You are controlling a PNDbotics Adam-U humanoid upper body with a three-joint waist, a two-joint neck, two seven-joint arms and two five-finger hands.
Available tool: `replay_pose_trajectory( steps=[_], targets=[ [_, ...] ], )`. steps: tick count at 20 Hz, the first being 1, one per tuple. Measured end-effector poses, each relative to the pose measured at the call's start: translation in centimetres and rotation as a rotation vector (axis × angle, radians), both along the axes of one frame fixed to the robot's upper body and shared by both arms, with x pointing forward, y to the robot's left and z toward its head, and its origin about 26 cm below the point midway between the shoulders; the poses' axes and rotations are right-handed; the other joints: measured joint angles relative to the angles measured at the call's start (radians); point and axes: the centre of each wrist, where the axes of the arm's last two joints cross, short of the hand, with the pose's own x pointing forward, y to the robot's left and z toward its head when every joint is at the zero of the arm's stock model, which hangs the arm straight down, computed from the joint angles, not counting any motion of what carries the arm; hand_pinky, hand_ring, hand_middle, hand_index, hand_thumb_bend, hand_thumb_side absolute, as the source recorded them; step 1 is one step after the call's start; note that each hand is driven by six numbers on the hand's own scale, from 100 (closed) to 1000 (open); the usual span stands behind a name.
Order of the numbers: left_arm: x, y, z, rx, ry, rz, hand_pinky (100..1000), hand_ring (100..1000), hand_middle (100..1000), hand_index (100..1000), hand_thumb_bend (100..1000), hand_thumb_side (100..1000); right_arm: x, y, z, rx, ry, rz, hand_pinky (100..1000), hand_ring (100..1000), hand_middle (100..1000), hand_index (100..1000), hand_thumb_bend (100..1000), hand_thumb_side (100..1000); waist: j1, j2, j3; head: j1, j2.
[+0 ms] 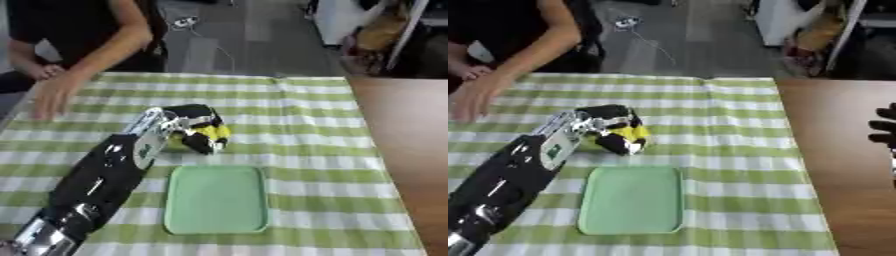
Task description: Pick up objects on the table and place them in the box.
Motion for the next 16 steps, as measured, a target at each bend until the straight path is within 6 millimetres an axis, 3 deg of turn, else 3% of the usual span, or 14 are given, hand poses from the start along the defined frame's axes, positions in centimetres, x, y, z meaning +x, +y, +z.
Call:
replay_pose_trajectory(
  steps=[7,16],
  targets=[
    [-0.2,0.0,1.4,0.011,-0.023,-0.020,100,100,412,588,100,456,0.0,-0.2,0.0,0.001,0.000,-0.007,691,751,782,899,100,782,0.001,-0.002,0.003,-0.001,0.000],
    [-1.7,-1.2,5.7,0.012,-0.104,-0.123,100,100,410,587,100,450,0.0,-0.2,-0.1,0.001,0.004,-0.010,692,751,782,899,100,783,0.004,-0.010,0.008,-0.001,0.000]
  ],
)
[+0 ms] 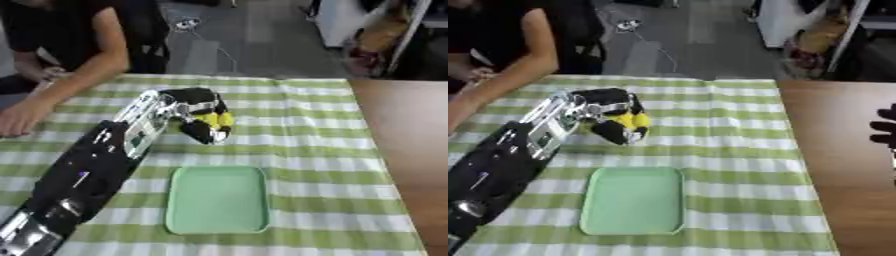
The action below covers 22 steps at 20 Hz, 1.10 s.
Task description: Pick up objects on the table and place them in the box.
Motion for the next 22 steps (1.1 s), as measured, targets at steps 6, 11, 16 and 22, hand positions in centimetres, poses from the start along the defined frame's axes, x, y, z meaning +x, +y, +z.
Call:
replay_pose_trajectory(
  steps=[6,11,16,22],
  targets=[
    [-1.3,-1.2,1.9,-0.003,-0.024,-0.073,100,100,410,586,100,448,0.0,-0.1,0.0,0.000,-0.001,-0.003,692,751,782,899,100,783,0.000,-0.003,0.002,0.000,0.000],
    [-2.3,-2.3,2.6,-0.011,-0.022,-0.130,100,100,410,585,100,449,0.0,-0.1,0.0,0.001,-0.001,-0.004,692,751,782,899,100,784,0.000,-0.003,0.002,0.000,0.000],
    [-3.1,-2.9,2.4,-0.009,0.005,-0.170,100,100,409,581,100,448,0.0,-0.1,0.0,0.001,-0.001,-0.004,692,751,782,899,100,784,0.000,-0.003,0.002,0.000,0.000],
    [-3.7,-3.4,1.8,-0.013,0.041,-0.201,100,100,409,577,100,449,0.0,-0.1,0.0,0.001,-0.001,-0.004,692,751,782,899,100,784,0.000,-0.003,0.002,0.000,0.000]
  ],
)
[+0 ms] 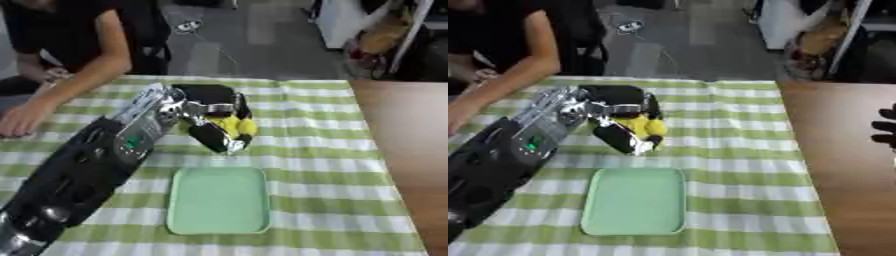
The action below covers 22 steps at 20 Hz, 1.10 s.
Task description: Pick up objects on the table and place them in the box.
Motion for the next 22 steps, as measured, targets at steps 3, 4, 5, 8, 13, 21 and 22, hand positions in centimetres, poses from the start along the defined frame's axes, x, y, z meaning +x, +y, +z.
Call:
replay_pose_trajectory(
  steps=[3,4,5,8,13,21,22],
  targets=[
    [-0.3,-0.2,-0.4,-0.001,0.017,-0.012,100,100,409,575,100,449,0.0,0.0,0.0,0.000,0.000,0.000,692,751,782,899,100,784,0.000,0.000,0.000,0.000,0.000],
    [-0.4,-0.2,-0.6,-0.003,0.023,-0.017,100,100,409,574,100,450,0.0,0.0,0.0,0.000,0.000,0.000,692,751,782,898,100,784,0.000,0.000,0.000,0.000,0.000],
    [-0.5,-0.2,-0.8,-0.003,0.030,-0.019,100,100,409,574,100,449,0.0,0.0,0.0,0.000,0.000,0.000,692,751,782,899,100,784,0.000,0.000,0.000,0.000,0.000],
    [-0.6,-0.3,-1.5,-0.007,0.055,-0.022,100,100,409,569,100,449,0.0,0.0,0.0,0.000,0.000,0.000,692,751,782,899,100,786,0.000,0.000,0.000,0.000,0.000],
    [-0.8,-0.6,-2.6,-0.017,0.092,-0.030,100,100,409,565,100,450,0.0,0.0,0.0,0.000,0.000,0.000,692,751,782,899,100,784,0.000,0.000,0.000,0.000,0.000],
    [-1.0,-1.0,-4.1,-0.031,0.148,-0.046,100,100,411,560,100,448,0.0,0.0,0.0,0.000,0.000,0.000,692,752,782,899,100,784,0.000,-0.001,0.000,0.000,0.001],
    [-1.0,-1.0,-4.4,-0.033,0.158,-0.047,100,100,411,559,100,448,0.0,0.0,0.0,0.000,0.000,0.000,692,752,782,899,100,784,0.000,-0.001,0.000,0.000,0.001]
  ],
)
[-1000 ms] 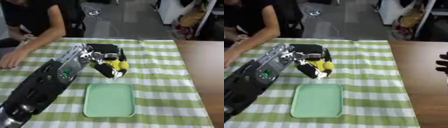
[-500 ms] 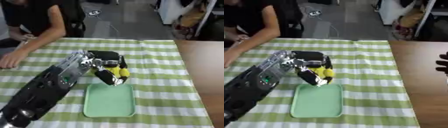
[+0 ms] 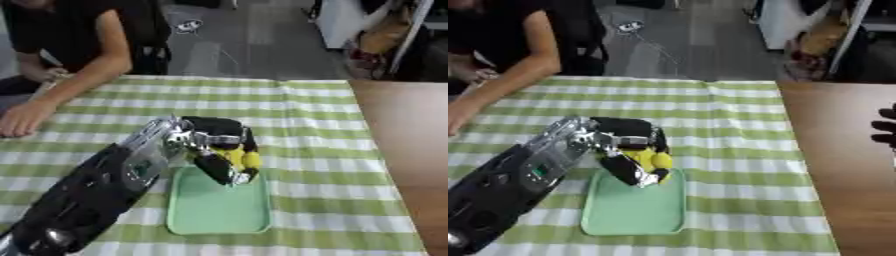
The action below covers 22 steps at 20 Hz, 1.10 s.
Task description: Pick up objects on the table and place them in the box.
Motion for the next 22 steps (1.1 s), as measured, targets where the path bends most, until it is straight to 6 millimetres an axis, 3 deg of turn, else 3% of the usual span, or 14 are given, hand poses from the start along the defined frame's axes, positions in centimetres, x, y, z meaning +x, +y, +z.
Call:
replay_pose_trajectory(
  steps=[8,13,14,18,20,21,22],
  targets=[
    [0.1,0.0,-1.2,-0.015,0.057,0.003,100,111,447,580,100,447,0.0,0.0,0.0,0.000,0.000,0.000,692,752,782,899,100,784,0.000,0.000,0.000,0.000,0.000],
    [0.0,0.1,-1.6,-0.017,0.082,-0.003,100,280,492,604,100,411,0.0,0.0,0.0,0.000,0.000,0.000,692,752,782,899,100,784,0.000,0.000,0.002,0.000,0.000],
    [0.0,0.1,-1.6,-0.016,0.085,-0.006,148,317,503,609,100,414,0.0,0.0,0.0,0.000,0.000,0.000,692,752,782,899,100,783,0.000,0.000,0.002,0.000,0.000],
    [0.0,0.1,-1.6,-0.010,0.097,-0.024,218,340,514,615,100,438,0.0,0.0,0.0,0.000,0.000,0.000,692,752,782,899,100,784,0.000,0.000,0.005,0.000,0.000],
    [0.0,0.1,-1.5,-0.009,0.100,-0.032,281,363,525,621,172,463,0.0,0.0,0.0,0.000,0.000,0.000,692,752,782,899,100,784,0.000,0.000,0.005,0.000,0.000],
    [0.0,0.1,-1.5,-0.009,0.100,-0.035,333,375,532,624,275,494,0.0,0.0,0.0,0.000,0.000,0.000,692,752,782,899,100,784,0.000,0.000,0.005,0.000,0.000],
    [0.0,0.1,-1.5,-0.009,0.099,-0.037,354,378,532,624,296,500,0.0,0.0,0.0,0.000,0.000,0.000,692,752,782,899,100,784,0.000,0.000,0.005,0.000,0.000]
  ],
)
